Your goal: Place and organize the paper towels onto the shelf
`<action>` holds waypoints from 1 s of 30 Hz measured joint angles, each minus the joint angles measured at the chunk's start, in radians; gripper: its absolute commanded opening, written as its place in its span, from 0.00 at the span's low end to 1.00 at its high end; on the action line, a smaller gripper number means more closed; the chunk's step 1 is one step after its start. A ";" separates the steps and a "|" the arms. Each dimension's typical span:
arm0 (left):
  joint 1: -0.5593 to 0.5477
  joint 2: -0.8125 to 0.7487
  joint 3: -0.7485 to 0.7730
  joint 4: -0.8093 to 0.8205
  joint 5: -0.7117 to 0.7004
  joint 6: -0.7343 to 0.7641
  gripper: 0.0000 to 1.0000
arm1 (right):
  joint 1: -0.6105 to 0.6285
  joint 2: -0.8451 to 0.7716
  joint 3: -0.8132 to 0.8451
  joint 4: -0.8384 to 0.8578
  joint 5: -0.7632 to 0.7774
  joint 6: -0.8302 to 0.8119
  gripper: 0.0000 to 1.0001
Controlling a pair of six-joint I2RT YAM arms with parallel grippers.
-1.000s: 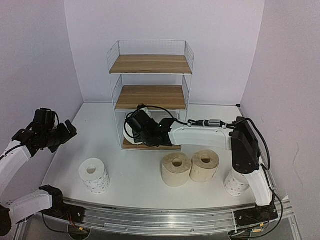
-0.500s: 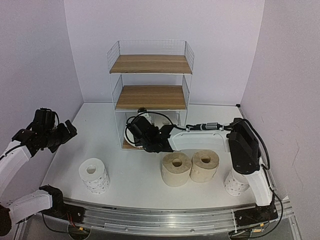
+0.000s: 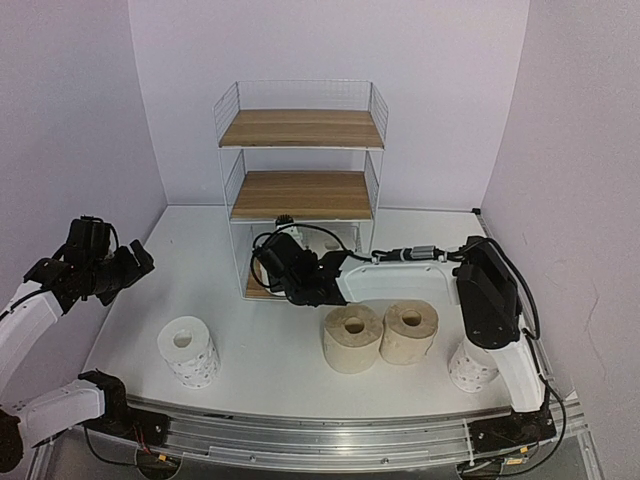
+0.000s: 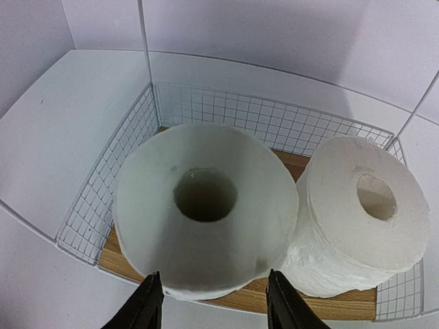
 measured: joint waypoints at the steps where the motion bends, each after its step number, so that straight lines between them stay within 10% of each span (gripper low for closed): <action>1: 0.000 0.000 0.000 0.000 0.000 0.000 1.00 | 0.000 0.000 0.000 0.000 0.000 -0.001 0.51; 30: 0.000 0.000 0.000 0.000 0.000 0.000 1.00 | -0.014 -0.192 -0.283 0.074 -0.205 -0.027 0.91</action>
